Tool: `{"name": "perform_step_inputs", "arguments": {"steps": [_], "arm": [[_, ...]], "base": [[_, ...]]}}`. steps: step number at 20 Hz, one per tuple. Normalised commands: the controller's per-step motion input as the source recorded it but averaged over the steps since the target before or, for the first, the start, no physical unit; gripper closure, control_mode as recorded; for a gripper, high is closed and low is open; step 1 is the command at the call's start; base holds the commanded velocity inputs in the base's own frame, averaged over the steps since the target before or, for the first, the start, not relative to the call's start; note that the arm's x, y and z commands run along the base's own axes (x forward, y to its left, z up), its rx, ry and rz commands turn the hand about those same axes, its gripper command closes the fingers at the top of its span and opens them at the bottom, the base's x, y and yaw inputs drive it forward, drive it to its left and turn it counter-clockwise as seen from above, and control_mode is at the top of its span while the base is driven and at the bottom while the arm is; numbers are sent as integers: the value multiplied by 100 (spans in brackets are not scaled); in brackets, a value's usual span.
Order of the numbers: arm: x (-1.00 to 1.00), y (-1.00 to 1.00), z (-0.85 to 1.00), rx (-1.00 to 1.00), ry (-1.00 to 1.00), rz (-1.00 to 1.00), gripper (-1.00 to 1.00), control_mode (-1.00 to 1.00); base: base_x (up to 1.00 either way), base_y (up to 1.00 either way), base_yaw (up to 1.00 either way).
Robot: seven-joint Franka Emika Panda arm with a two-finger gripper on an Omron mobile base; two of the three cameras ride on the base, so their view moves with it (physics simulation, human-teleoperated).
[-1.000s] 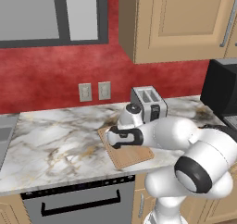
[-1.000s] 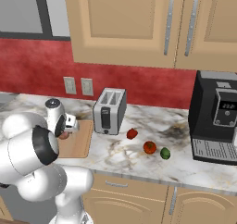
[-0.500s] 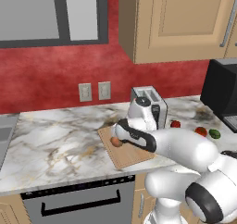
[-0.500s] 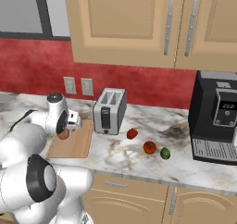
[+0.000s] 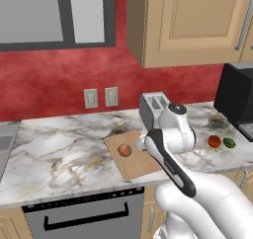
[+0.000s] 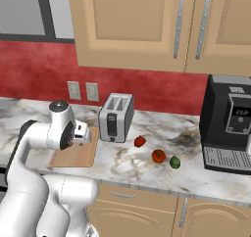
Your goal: Place the avocado, onion, tomato, and bell pepper on the cutting board.
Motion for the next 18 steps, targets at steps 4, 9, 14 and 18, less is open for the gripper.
{"name": "perform_step_inputs", "arguments": {"steps": [4,9,14,18], "arm": [[-81,-53,39,0,0,-4,-100,-100],[-65,-48,42,0,0,-5,-100,-100],[-52,-60,38,0,0,-6,-100,-100],[-39,-70,17,0,0,-5,-100,-100]], "base": [[0,0,0],[0,0,0],[0,0,0],[0,0,0]]}}
